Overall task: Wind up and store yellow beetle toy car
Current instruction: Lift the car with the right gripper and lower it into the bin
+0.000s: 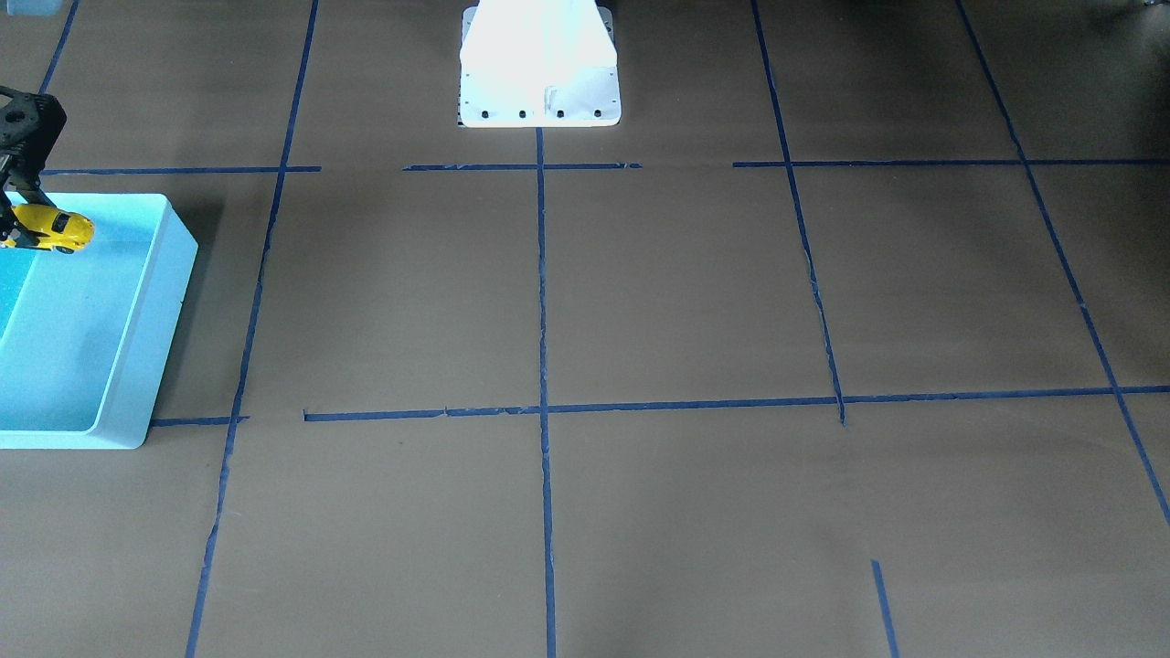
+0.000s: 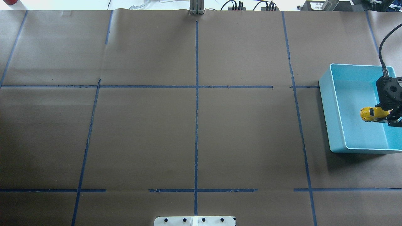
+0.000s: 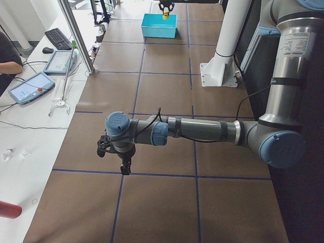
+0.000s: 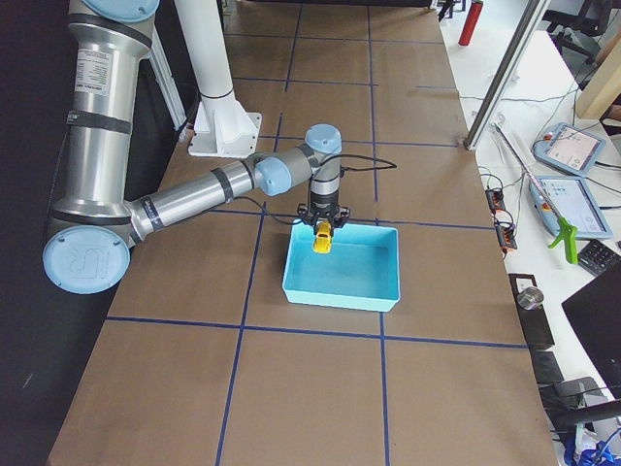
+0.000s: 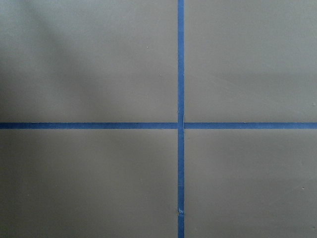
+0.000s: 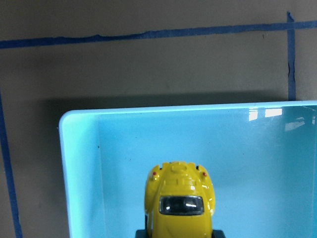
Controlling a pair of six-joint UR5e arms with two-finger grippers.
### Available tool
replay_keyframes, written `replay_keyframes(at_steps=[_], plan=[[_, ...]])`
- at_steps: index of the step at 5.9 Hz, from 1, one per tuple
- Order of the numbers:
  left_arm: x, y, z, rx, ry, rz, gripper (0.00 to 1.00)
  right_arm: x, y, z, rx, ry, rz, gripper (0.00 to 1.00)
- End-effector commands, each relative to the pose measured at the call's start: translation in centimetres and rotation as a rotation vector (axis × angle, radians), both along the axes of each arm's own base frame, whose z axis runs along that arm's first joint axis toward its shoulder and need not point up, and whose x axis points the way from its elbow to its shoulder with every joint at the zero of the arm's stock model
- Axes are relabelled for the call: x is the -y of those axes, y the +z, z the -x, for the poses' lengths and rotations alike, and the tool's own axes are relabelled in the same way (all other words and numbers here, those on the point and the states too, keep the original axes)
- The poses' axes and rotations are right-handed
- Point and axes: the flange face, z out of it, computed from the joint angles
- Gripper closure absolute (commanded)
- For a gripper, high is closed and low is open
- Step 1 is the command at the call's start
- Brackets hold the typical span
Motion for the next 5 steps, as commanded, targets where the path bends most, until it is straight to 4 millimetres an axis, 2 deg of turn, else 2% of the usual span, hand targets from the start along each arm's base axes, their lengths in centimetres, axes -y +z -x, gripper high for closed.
replay_keyframes(at_steps=[1, 3, 5], plan=[[0.0, -0.1, 0.0, -0.001, 0.0, -0.002, 0.0, 0.4, 6.6, 0.9, 0.128, 0.058, -0.008, 0.99], [0.0, -0.2, 0.1, -0.001, -0.001, -0.005, 0.0, 0.8, 8.1, 1.3, 0.123, 0.05, -0.012, 0.99], [0.0, -0.4, 0.0, -0.001, 0.0, -0.008, 0.0, 2.2, 8.7, 2.9, 0.119, 0.031, -0.008, 0.99]])
